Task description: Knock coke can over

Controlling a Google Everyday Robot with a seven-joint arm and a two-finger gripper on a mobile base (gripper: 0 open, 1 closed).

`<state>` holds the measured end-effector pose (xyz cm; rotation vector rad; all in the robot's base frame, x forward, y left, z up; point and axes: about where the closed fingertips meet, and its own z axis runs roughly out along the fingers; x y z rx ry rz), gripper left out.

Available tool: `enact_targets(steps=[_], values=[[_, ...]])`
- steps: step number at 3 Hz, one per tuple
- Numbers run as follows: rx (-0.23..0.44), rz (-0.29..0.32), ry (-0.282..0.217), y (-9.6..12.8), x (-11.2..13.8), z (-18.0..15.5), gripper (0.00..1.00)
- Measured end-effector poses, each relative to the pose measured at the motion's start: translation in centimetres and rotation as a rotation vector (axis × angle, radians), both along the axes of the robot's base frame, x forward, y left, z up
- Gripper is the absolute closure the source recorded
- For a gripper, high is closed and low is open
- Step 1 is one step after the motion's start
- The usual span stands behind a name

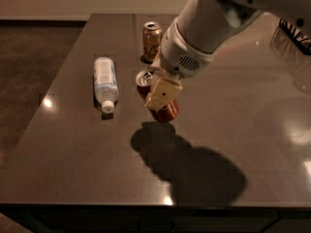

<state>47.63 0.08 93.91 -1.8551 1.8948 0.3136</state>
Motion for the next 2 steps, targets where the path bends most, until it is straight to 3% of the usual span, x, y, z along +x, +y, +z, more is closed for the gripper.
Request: enact_targets(steps=[1, 2], values=[[-0.155, -0.04, -0.013, -2.9, 0.9, 0.5, 1.0], [-0.273, -0.05, 0.009, -4.8, 2.4, -0.2, 1.0]])
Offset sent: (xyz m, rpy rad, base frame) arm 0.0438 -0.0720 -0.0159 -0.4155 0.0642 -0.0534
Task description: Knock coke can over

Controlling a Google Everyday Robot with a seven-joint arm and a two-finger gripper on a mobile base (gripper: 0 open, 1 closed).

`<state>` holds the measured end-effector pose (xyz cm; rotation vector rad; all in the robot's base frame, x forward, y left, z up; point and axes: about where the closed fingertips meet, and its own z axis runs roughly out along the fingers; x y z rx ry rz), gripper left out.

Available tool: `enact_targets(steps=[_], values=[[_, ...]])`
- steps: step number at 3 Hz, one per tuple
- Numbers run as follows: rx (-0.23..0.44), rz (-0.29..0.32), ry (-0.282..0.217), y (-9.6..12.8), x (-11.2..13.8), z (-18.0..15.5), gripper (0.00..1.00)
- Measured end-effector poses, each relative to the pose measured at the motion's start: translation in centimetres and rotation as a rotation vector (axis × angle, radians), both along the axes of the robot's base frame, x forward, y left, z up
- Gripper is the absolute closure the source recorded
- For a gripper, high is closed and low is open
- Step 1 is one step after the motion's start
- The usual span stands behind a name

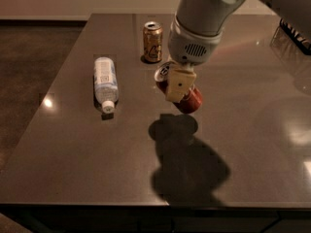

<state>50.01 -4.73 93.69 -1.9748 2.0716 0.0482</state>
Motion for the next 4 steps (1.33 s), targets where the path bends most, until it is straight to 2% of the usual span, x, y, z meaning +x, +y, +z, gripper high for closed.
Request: enact_targets(steps=[2, 3, 4], values=[[-0.173, 0.003, 0.047, -1.4, 2.7, -3.0, 1.0], [-0.251, -0.005, 0.039, -1.8, 3.2, -3.8, 0.83], [-0.309, -0.009, 0.04, -2.0, 3.6, -4.7, 0.6]])
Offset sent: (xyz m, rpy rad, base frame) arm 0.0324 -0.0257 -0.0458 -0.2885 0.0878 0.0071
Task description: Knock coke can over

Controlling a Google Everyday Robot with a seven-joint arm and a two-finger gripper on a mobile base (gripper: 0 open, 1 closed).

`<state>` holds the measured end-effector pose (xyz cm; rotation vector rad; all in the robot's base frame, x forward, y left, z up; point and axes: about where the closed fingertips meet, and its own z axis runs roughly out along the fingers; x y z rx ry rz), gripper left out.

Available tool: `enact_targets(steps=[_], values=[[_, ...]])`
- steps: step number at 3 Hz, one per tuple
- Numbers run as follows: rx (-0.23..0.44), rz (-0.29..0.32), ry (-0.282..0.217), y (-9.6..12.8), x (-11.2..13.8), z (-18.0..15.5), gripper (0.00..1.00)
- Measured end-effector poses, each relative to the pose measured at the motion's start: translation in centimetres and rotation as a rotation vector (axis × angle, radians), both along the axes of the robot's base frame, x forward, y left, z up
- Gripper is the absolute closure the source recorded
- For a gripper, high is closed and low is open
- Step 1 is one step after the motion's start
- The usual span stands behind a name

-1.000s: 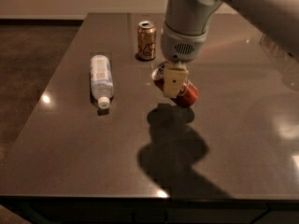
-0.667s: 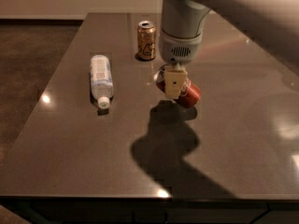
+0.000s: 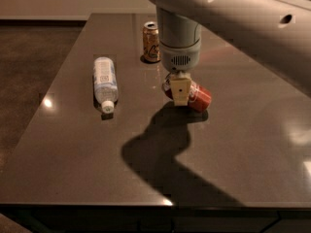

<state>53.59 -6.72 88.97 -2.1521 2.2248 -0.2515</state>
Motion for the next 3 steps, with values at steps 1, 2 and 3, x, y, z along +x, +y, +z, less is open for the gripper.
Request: enact_targets(steps=[1, 2, 3], values=[[-0.041, 0.001, 0.0, -0.1, 0.1, -0.7, 0.36], [-0.068, 0.011, 0.008, -0.1, -0.1, -1.4, 0.13], [-0.08, 0.016, 0.019, 0.0, -0.3, -2.3, 0.0]])
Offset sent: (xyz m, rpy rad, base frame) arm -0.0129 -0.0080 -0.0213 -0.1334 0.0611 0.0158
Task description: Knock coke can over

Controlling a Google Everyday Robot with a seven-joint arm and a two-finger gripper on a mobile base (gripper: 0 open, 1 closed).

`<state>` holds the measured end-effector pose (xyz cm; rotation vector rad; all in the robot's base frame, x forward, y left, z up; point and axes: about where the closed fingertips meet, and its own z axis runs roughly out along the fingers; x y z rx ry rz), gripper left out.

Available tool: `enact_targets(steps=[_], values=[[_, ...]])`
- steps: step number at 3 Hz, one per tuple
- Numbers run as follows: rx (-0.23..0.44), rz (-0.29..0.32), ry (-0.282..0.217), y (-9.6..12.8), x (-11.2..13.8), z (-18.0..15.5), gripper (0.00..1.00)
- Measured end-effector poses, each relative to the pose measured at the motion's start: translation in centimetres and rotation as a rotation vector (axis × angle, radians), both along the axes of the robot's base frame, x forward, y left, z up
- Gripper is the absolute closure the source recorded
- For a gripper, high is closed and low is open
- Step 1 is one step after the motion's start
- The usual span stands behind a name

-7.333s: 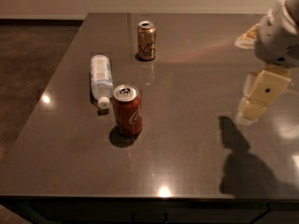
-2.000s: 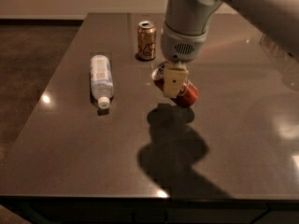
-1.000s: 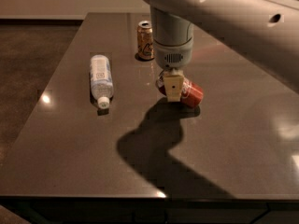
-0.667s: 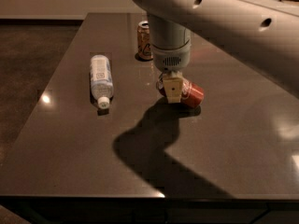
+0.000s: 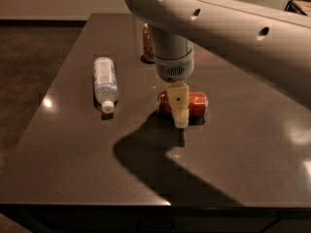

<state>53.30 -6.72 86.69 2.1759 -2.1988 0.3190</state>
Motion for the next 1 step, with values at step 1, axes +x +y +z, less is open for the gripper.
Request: enact_targets(steps=[1], values=[[0.0, 0.0, 0.0, 0.0, 0.0, 0.0, 0.0]])
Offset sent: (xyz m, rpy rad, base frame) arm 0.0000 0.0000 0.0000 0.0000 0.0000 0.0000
